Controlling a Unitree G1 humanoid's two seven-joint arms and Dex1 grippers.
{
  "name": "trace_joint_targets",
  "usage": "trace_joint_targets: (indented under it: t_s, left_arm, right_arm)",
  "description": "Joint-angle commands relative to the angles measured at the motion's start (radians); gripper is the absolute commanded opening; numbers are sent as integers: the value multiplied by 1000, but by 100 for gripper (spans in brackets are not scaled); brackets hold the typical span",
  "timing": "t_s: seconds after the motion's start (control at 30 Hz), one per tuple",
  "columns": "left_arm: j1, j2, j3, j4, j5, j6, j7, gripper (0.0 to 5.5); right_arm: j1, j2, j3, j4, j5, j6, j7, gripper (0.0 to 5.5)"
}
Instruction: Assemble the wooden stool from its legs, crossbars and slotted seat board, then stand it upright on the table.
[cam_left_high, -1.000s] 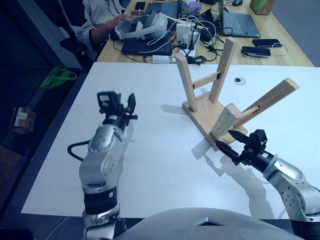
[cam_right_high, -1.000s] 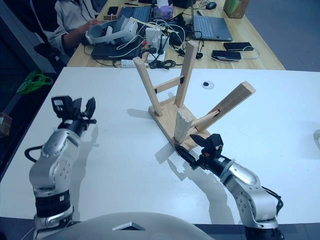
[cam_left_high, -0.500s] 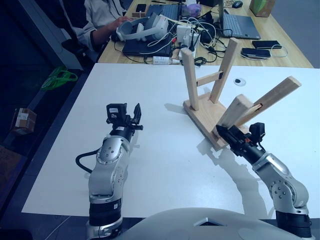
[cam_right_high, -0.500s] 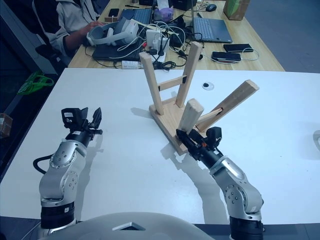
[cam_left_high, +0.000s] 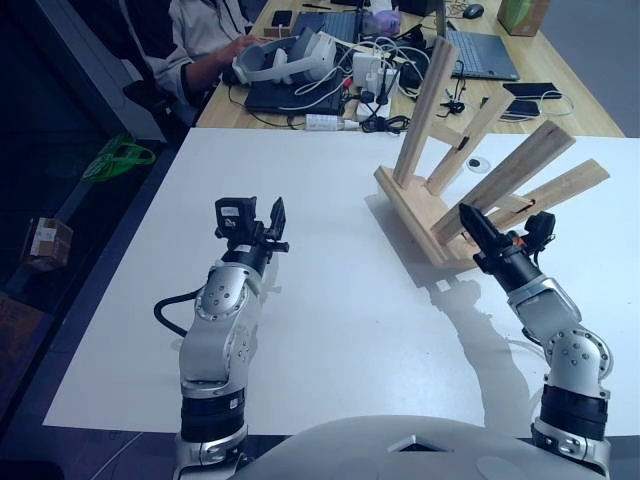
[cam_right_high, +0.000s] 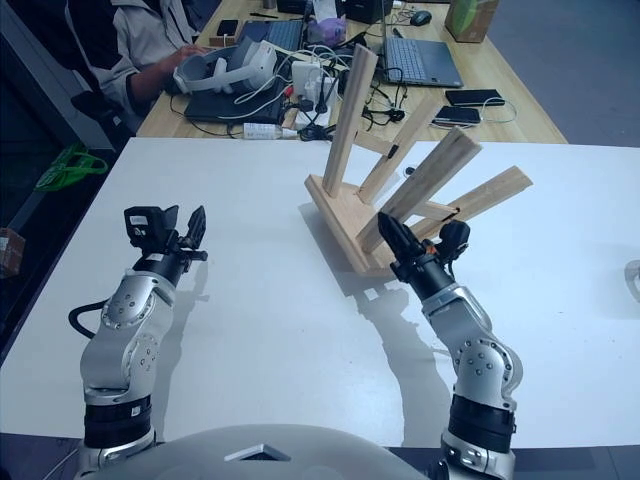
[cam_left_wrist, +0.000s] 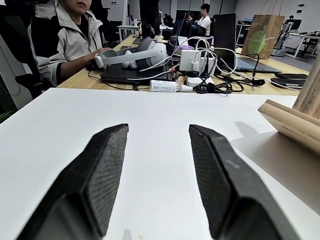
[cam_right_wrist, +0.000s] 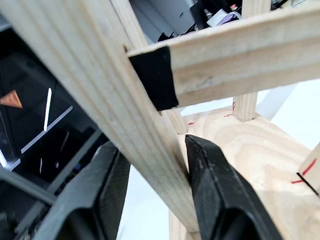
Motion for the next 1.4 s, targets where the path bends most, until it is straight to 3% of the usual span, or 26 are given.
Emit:
trace_joint_targets:
  t_s: [0.03, 0.27, 0.53, 0.57, 0.8, 0.9, 1.03, 1.27, 1.4]
  left_arm:
    - [-24, 9, -2, 11, 10, 16, -9, 227]
    - [-59, 54, 24, 17, 4, 44, -44, 227]
    - [-79, 106, 33, 8, 6, 79, -86, 227]
    - [-78, 111, 34, 6, 6, 81, -89, 227]
    - [-48, 94, 31, -14, 16, 82, -78, 227]
    - [-23, 64, 30, -20, 25, 67, -57, 227]
    - [32, 1, 15, -19, 40, 25, -12, 227]
    - [49, -54, 0, 29, 57, -49, 15, 227]
    - [59, -63, 1, 49, 65, -83, 18, 227]
  right_arm:
    - [-54, 78, -45, 167, 21, 7, -156, 156]
    - [-99, 190, -120, 313, 63, -63, -275, 106]
    - [-72, 268, -141, 358, 65, -151, -280, 104]
    - [-68, 275, -138, 347, 69, -159, -280, 146]
    - [24, 242, -137, 145, 149, -119, -345, 272]
    - [86, 140, -100, -5, 84, -75, -396, 324]
    - [153, -207, 82, -277, -166, 107, -345, 324]
    - [105, -449, 145, -424, -231, 230, -204, 324]
    - [144, -687, 294, -529, -468, 209, -95, 324]
